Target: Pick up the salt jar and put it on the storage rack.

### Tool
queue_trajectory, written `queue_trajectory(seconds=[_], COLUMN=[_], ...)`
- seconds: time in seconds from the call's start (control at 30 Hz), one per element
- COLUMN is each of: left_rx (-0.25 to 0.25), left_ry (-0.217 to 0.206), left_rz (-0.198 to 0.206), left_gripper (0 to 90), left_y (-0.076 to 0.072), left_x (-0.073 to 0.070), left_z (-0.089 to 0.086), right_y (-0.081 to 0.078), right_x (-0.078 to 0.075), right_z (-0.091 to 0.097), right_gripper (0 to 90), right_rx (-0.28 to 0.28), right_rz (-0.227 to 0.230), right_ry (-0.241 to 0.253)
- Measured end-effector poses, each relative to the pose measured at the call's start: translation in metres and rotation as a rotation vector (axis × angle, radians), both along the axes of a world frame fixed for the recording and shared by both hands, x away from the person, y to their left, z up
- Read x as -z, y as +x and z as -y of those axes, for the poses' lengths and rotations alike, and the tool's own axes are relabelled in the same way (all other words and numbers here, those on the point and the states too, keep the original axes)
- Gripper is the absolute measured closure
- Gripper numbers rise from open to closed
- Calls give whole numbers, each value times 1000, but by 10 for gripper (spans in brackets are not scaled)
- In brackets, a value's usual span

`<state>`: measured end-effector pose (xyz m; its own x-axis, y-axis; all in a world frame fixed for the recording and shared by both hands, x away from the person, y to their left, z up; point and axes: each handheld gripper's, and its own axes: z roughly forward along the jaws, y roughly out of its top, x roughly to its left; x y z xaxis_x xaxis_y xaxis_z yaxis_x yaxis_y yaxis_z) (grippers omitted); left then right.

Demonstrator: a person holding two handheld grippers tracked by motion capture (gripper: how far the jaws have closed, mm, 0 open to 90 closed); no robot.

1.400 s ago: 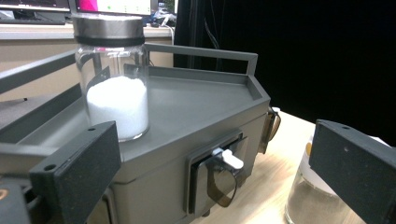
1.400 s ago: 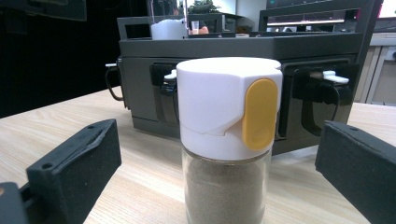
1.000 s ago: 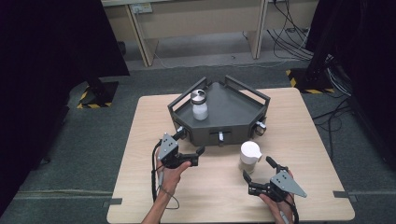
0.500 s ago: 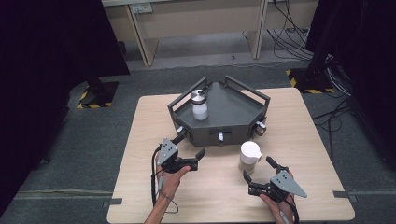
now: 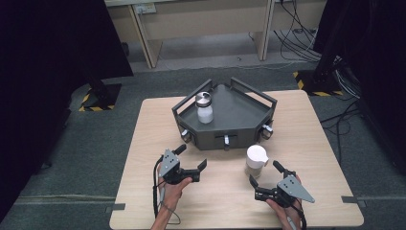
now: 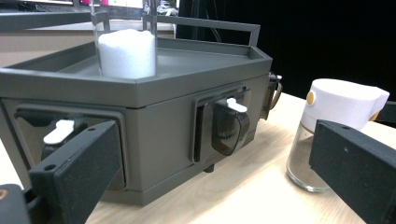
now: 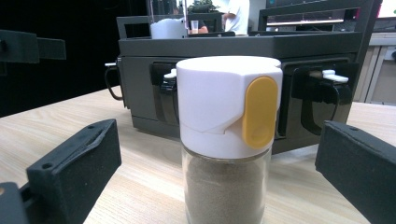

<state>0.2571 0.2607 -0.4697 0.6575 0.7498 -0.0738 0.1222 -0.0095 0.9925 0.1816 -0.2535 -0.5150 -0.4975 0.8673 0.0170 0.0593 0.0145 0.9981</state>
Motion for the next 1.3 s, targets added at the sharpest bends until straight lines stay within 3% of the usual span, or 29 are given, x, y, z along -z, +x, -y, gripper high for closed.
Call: queue_trajectory(seconds=[0.43, 0.7, 1.3], left_rx=[1, -4, -3], left_ry=[30, 28, 48], left_rz=[4, 3, -4], left_gripper=[12, 12, 13], left_y=[-9, -16, -29], left_x=[16, 25, 35], left_z=[-6, -13, -19], right_y=[-2, -4, -4], right_x=[1, 1, 1], right_z=[4, 5, 4], right_gripper=[4, 4, 4], right_rx=[13, 22, 16], right_rz=[-10, -11, -8], right_ry=[9, 14, 8])
